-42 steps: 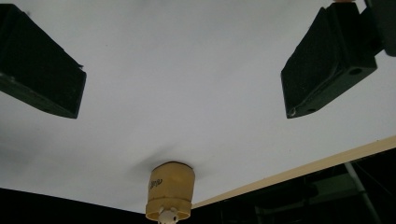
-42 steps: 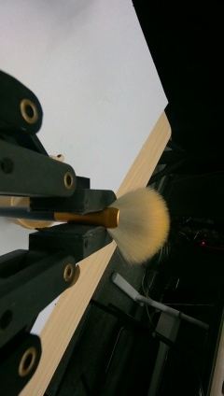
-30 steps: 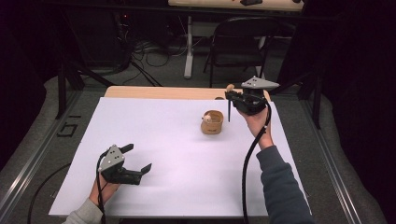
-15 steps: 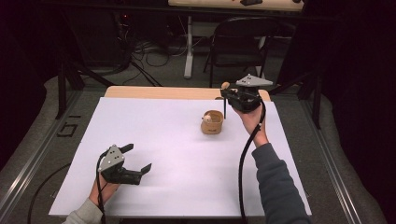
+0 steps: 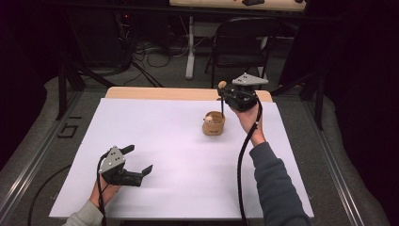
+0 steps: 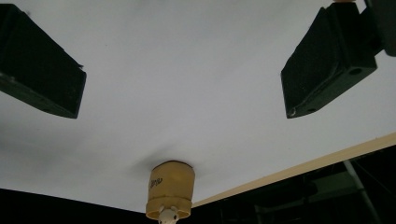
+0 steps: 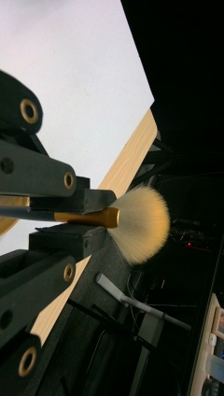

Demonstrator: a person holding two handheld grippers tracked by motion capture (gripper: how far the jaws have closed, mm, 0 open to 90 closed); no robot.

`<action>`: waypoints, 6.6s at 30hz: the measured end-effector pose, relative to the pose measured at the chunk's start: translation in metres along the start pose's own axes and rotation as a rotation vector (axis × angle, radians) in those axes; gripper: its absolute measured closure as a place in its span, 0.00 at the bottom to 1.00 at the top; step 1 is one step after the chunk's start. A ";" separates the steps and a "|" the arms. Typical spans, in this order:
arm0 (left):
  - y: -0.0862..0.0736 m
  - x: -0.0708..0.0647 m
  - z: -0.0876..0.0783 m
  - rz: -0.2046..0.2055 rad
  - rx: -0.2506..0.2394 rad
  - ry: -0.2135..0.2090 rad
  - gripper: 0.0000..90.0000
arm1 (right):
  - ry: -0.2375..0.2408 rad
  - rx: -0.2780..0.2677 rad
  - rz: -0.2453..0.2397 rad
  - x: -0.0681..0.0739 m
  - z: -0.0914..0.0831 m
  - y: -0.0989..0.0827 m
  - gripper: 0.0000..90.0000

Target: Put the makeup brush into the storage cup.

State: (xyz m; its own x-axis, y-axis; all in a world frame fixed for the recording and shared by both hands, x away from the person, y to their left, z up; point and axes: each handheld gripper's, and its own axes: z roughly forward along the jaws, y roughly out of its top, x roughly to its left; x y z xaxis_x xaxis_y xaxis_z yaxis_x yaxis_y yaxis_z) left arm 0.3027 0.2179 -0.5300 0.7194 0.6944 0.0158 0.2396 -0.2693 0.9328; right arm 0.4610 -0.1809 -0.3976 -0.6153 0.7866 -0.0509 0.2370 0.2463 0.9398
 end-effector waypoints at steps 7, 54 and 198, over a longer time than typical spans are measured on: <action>0.000 0.000 0.000 0.004 0.001 -0.002 0.00 | -0.003 0.007 -0.006 0.000 0.006 0.000 0.92; 0.000 0.000 0.001 0.003 0.003 -0.007 0.00 | 0.013 0.081 -0.011 0.002 0.039 -0.013 0.92; -0.022 -0.001 -0.043 -0.063 -0.113 0.110 0.00 | -0.044 -0.056 -0.032 0.080 -0.140 -0.174 0.00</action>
State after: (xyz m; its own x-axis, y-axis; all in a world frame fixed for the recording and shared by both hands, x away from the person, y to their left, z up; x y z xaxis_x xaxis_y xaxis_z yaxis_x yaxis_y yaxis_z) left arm 0.2688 0.2521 -0.5351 0.6281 0.7781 -0.0101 0.2027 -0.1510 0.9675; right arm 0.2649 -0.2405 -0.5181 -0.5882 0.8031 -0.0952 0.1740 0.2407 0.9549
